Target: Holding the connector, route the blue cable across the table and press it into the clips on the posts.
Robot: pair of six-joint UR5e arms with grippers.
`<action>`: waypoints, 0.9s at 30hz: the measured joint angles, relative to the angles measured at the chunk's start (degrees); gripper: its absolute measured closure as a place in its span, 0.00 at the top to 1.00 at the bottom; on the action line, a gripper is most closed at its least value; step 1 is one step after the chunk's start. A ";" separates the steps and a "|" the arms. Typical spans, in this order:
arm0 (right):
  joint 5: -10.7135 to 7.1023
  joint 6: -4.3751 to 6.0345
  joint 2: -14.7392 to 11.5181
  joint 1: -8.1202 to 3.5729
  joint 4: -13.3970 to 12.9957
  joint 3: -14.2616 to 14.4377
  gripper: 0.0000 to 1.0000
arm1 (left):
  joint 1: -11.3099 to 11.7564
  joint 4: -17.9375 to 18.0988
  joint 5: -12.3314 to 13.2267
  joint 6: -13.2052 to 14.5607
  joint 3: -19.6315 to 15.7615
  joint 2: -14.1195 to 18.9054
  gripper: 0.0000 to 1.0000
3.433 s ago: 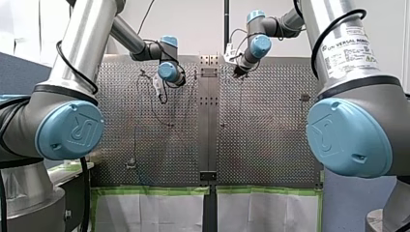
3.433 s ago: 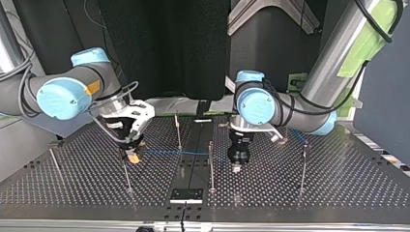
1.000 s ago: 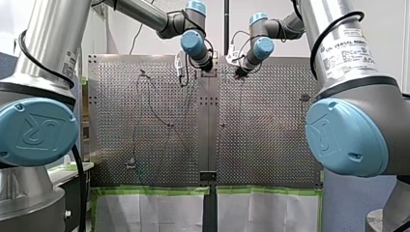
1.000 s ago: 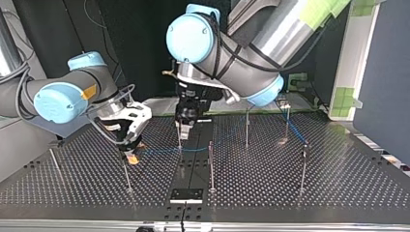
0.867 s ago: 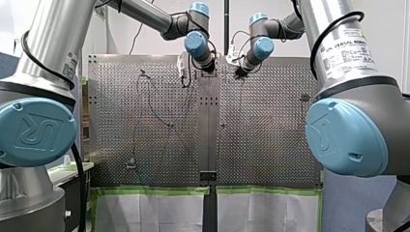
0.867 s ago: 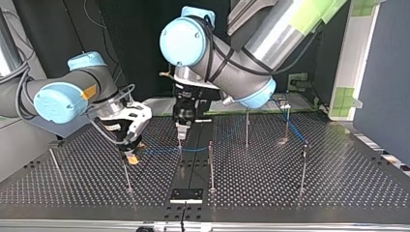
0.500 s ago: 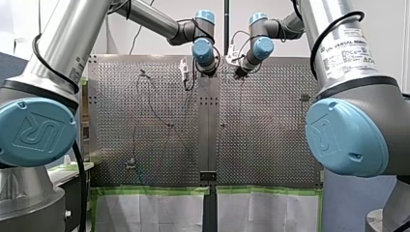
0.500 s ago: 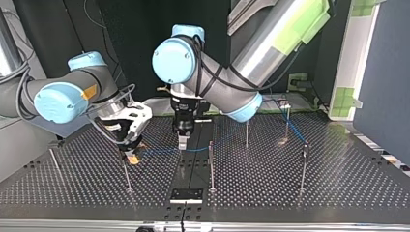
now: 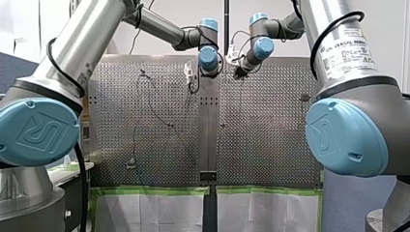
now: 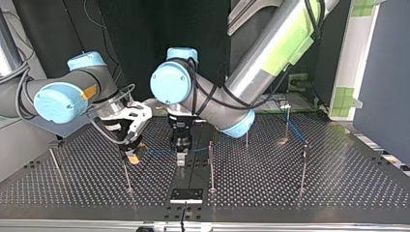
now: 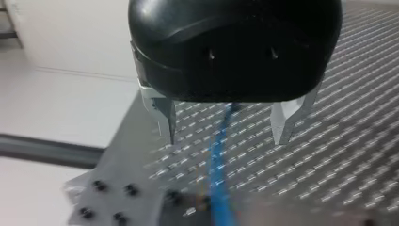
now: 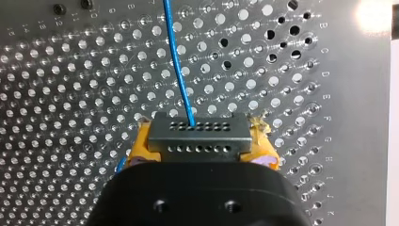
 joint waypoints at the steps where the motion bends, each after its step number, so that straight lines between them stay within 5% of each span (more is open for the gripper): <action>1: -0.02 0.00 0.00 0.00 -0.01 0.00 0.00 | 0.28 0.20 0.17 0.01 0.42 -0.16 1.00; 16: -0.28 0.06 0.00 -0.01 0.00 -0.02 0.00 | 1.26 -1.26 1.63 -0.38 2.48 -0.82 1.00; 18: -0.29 0.06 0.00 -0.01 0.01 -0.01 0.00 | 1.10 -1.62 1.50 -0.34 2.46 -0.84 0.67; 21: -0.29 0.07 0.00 -0.01 0.02 -0.01 0.00 | 0.96 -1.92 1.30 -0.27 2.41 -0.83 0.54; 24: -0.29 0.07 0.00 -0.02 0.03 -0.02 0.00 | 0.93 -2.11 0.98 -0.10 2.29 -0.82 0.04; 27: -0.29 0.07 0.00 -0.02 0.03 -0.01 0.00 | 0.96 -2.26 0.62 0.24 1.80 -0.82 0.00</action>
